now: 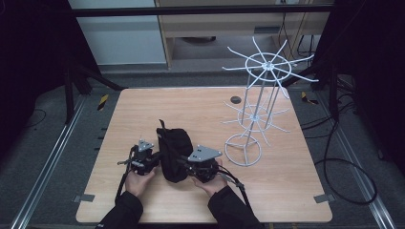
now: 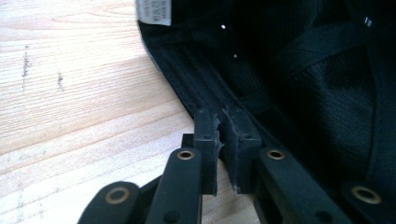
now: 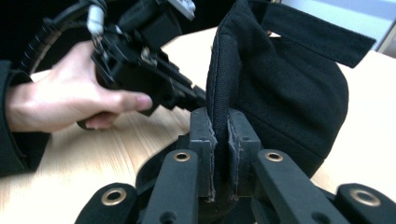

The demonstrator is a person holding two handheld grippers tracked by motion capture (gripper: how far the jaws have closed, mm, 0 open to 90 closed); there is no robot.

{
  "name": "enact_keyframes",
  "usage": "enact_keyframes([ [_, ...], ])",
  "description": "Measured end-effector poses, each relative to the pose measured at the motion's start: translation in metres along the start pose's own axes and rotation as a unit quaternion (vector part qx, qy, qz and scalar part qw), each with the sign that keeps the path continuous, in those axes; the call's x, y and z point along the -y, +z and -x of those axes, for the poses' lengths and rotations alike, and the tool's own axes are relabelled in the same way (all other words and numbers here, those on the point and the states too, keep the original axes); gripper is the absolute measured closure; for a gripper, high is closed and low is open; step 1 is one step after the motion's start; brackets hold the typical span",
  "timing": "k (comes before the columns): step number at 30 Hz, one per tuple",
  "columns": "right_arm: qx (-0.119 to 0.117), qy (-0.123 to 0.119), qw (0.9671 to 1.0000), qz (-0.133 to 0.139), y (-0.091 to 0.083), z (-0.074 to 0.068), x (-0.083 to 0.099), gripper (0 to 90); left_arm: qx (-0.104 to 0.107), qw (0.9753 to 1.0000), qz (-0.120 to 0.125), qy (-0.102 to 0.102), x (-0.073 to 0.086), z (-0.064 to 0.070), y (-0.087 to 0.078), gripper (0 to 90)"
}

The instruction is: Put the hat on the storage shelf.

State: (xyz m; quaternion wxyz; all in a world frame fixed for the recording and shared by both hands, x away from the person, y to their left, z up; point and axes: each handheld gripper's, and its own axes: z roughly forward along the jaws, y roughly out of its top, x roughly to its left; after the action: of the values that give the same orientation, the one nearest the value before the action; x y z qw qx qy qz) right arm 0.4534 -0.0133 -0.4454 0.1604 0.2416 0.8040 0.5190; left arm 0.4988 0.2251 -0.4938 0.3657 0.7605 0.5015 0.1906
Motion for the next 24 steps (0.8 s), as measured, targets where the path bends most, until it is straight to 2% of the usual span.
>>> enact_keyframes([
  [1, 0.005, -0.003, 1.0, -0.001, 0.0, 0.0, 0.001, 83.0, 0.006, 1.0, 0.003, -0.007, 0.0, -0.001, -0.001, 81.8],
  [5, 0.011, 0.0, 0.9999, -0.003, -0.001, 0.002, 0.002, 83.2, 0.02, 0.9997, 0.006, -0.009, -0.001, -0.002, -0.003, 78.4],
  [9, 0.021, -0.006, 0.9998, -0.004, -0.002, 0.002, 0.001, 83.5, 0.034, 0.9992, 0.016, -0.017, -0.003, -0.002, -0.009, 74.1],
  [14, 0.034, -0.004, 0.9994, -0.007, -0.004, 0.004, 0.001, 83.6, 0.052, 0.9974, 0.037, -0.035, -0.005, -0.004, -0.025, 67.3],
  [15, 0.036, -0.003, 0.9993, -0.007, -0.004, 0.005, 0.001, 83.7, 0.054, 0.9966, 0.048, -0.039, -0.006, -0.006, -0.033, 67.3],
  [17, 0.043, -0.001, 0.999, -0.007, -0.005, 0.006, 0.001, 83.7, 0.05, 0.9956, 0.067, -0.041, -0.009, -0.009, -0.047, 61.9],
  [20, 0.045, -0.001, 0.999, -0.007, -0.006, 0.007, 0.001, 83.8, 0.031, 0.9944, 0.093, -0.041, -0.015, -0.013, -0.058, 57.7],
  [24, 0.046, -0.002, 0.9989, -0.007, -0.006, 0.007, 0.001, 83.8, 0.012, 0.994, 0.102, -0.036, -0.023, -0.019, -0.065, 50.8],
])
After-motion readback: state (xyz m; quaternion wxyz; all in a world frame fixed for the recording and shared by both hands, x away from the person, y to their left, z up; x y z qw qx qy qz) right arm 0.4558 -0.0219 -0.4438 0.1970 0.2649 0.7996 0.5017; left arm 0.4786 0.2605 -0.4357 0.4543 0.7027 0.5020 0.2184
